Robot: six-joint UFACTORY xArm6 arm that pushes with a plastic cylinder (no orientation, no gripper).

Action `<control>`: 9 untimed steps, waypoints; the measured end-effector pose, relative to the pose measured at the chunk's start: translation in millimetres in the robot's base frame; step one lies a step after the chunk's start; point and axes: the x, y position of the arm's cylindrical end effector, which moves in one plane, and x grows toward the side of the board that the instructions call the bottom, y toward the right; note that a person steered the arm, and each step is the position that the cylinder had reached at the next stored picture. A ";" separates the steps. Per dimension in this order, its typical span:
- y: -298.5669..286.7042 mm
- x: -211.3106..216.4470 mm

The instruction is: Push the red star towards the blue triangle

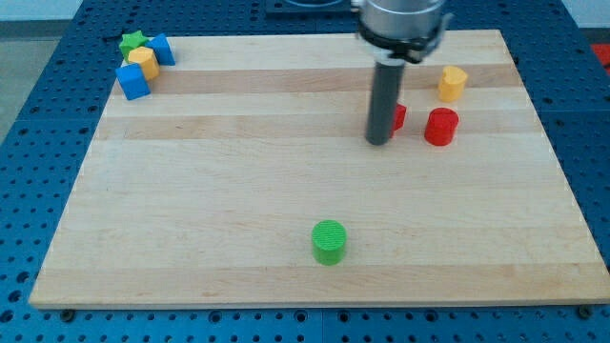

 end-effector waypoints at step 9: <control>46.9 8.0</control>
